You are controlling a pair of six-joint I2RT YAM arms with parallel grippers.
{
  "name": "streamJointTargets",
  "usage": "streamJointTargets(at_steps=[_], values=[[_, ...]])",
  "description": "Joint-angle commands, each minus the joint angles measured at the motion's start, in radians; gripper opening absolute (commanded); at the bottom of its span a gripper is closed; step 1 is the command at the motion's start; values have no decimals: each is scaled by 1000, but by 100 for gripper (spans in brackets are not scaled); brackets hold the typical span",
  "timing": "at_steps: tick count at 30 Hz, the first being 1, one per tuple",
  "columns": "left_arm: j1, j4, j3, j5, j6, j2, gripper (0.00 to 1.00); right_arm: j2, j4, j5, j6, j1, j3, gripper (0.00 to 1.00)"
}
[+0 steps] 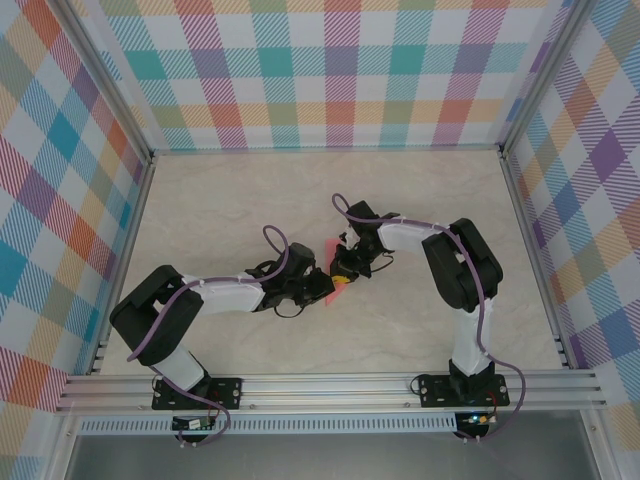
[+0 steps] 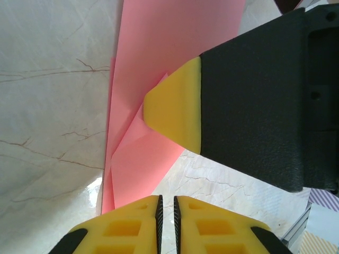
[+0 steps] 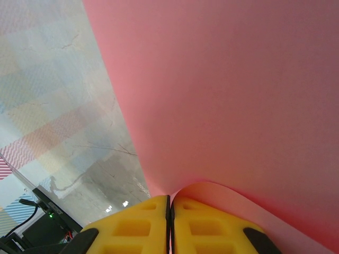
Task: Fold a paper plane with a square sheet of paper (pick it up from the middle)
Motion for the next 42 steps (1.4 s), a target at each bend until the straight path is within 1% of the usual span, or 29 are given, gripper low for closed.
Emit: streamJointTargets(at_steps=[1,7,14,18,33,38,42], values=[[-13,-2,-2,-13,2,15,15,9,13,-25,-24,5,23,10],[-13,-21,-3,-32,3,10,15,7,31,-35,-25,5,20,10],[-13,-113,25,-111,27,-25,15,18,18,-14,-33,5,22,10],[-13,-152,50,-137,42,-27,15,27,19,-11,-34,5,20,10],[-7,-184,63,-176,43,-30,15,27,-19,25,-43,5,31,10],[-4,-186,63,-177,43,-32,15,8,-24,35,-42,5,25,11],[-3,-183,63,-174,43,-28,15,21,-24,26,-47,5,32,11]])
